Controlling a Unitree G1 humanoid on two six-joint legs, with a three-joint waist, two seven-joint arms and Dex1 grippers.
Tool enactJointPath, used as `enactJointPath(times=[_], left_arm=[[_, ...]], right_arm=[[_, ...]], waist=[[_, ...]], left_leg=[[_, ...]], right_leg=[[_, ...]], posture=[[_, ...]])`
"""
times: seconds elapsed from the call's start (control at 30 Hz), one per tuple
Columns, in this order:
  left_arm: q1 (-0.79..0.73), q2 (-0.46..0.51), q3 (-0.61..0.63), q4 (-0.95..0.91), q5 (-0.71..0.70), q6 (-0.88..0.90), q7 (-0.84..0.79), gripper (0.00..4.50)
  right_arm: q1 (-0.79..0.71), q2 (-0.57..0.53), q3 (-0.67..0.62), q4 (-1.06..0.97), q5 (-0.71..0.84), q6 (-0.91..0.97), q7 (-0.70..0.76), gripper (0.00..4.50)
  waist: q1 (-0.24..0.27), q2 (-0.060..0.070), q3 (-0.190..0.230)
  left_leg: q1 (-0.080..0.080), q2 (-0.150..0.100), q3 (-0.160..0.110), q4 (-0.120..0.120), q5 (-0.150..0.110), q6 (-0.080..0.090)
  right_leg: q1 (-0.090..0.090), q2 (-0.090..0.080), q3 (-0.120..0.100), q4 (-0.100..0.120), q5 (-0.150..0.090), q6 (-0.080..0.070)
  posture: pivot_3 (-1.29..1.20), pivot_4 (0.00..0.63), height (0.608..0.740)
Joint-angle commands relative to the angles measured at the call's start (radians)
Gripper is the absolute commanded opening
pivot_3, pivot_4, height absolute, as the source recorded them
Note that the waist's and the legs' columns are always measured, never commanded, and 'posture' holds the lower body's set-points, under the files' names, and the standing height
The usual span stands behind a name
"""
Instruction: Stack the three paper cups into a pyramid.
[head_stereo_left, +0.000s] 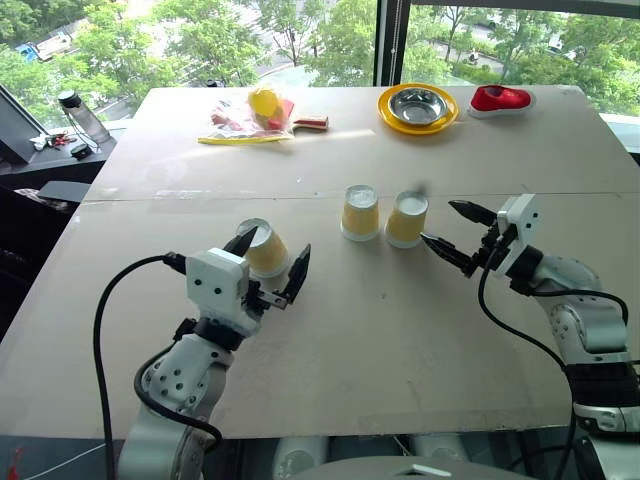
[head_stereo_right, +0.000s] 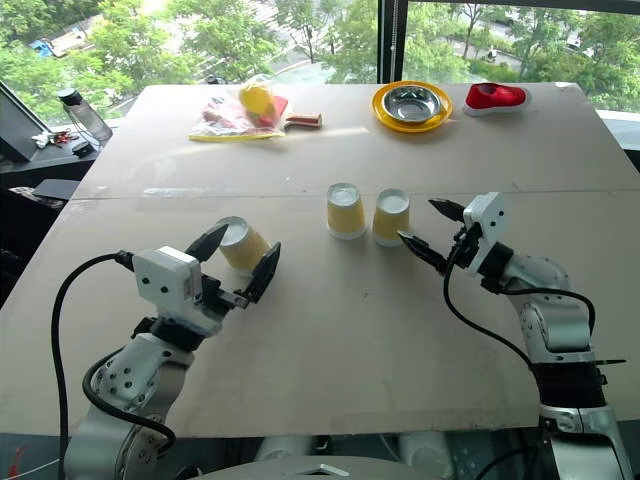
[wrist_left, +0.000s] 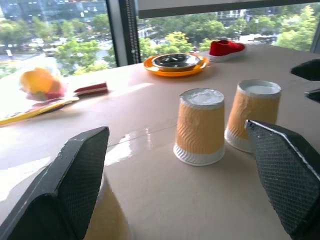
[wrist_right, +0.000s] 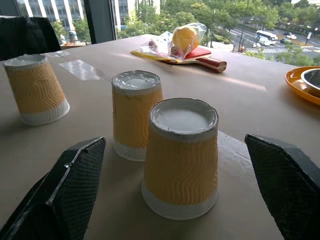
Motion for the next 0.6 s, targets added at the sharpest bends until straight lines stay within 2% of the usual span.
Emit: enactJointPath(times=[0.03,0.17,0.33,0.43,0.6], left_arm=[[0.045,-0.044,0.037,-0.02,0.062,-0.048,0.075,4.5],[0.019,-0.051,0.104,0.083,0.093,-0.042,0.115,4.5],[-0.067,-0.039,0.144,0.204,-0.001,-0.047,0.045,4.5],[-0.109,-0.021,0.136,0.246,-0.051,-0.037,-0.017,4.5],[-0.196,-0.003,0.103,0.353,-0.027,-0.051,-0.04,4.5]], right_arm=[[0.096,-0.078,-0.058,-0.153,0.133,0.032,0.14,4.42],[0.181,-0.105,-0.09,-0.242,0.239,0.04,0.213,4.42],[0.218,-0.122,-0.096,-0.297,0.263,0.043,0.223,4.42],[0.226,-0.127,-0.099,-0.32,0.268,0.052,0.202,4.42],[0.229,-0.13,-0.103,-0.351,0.277,0.067,0.172,4.42]], waist=[[0.002,0.0,0.0],[0.003,-0.001,0.0],[0.002,-0.001,0.0],[0.004,-0.002,-0.001],[0.005,-0.002,-0.001]], left_leg=[[0.0,0.0,0.0,0.0,0.0,0.0],[0.0,0.0,-0.002,0.0,0.0,0.0],[0.001,0.0,-0.002,0.002,0.0,0.0],[0.0,-0.001,-0.004,0.005,0.0,0.0],[0.0,-0.001,-0.005,0.005,0.0,0.0]], right_leg=[[0.0,0.0,0.0,-0.001,0.0,0.0],[0.002,0.0,0.0,-0.001,0.0,0.0],[0.003,0.001,-0.002,0.0,0.0,0.0],[0.005,0.001,-0.005,0.0,0.0,0.0],[0.005,0.001,-0.006,0.0,0.0,0.0]], posture=[[0.0,0.15,0.74],[0.0,0.15,0.74],[0.0,0.15,0.74],[0.0,0.15,0.74],[0.0,0.15,0.74]])
